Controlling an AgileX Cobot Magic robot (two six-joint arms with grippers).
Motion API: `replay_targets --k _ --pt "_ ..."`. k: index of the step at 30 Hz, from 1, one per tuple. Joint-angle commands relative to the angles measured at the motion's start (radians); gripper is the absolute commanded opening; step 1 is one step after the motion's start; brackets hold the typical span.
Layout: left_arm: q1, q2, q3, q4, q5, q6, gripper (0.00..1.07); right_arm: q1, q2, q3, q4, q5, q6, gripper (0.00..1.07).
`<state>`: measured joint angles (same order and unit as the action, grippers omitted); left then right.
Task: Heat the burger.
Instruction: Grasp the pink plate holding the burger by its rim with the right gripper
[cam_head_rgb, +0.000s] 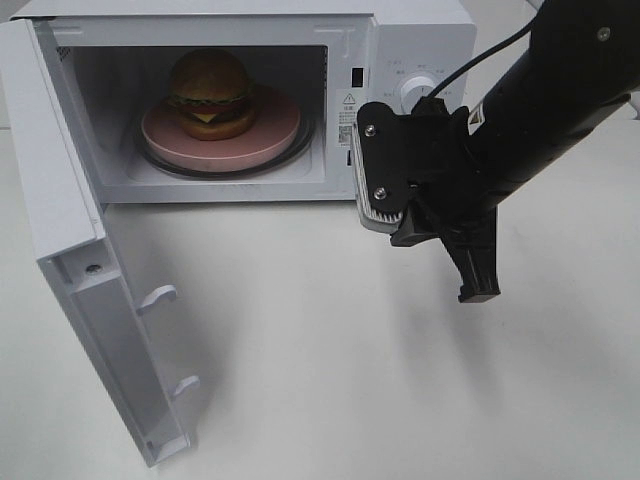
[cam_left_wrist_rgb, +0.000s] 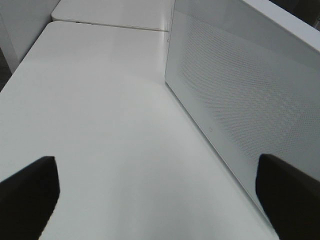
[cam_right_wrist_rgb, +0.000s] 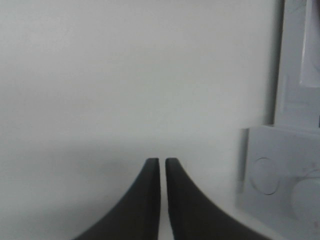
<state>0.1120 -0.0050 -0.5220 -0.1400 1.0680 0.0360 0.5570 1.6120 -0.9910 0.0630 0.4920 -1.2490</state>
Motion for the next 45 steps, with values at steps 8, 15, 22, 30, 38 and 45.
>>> replay_targets --k 8,15,22,30,38,45 --pt "0.002 -0.005 0.003 0.000 -0.007 -0.002 1.00 0.022 0.007 -0.012 -0.135 -0.171 0.024 0.71" --pt "0.002 -0.005 0.003 0.000 -0.007 -0.002 1.00 0.058 0.117 -0.111 -0.199 -0.174 0.163 0.95" --pt "0.002 -0.005 0.003 0.000 -0.007 -0.002 1.00 0.092 0.219 -0.222 -0.274 -0.200 0.208 0.94" --pt "0.002 -0.005 0.003 0.000 -0.007 -0.002 1.00 0.101 0.347 -0.353 -0.311 -0.221 0.228 0.93" --pt "0.002 -0.005 0.003 0.000 -0.007 -0.002 1.00 0.101 0.459 -0.469 -0.317 -0.231 0.229 0.92" --pt "0.002 -0.005 0.003 0.000 -0.007 -0.002 1.00 0.101 0.567 -0.622 -0.311 -0.212 0.264 0.90"
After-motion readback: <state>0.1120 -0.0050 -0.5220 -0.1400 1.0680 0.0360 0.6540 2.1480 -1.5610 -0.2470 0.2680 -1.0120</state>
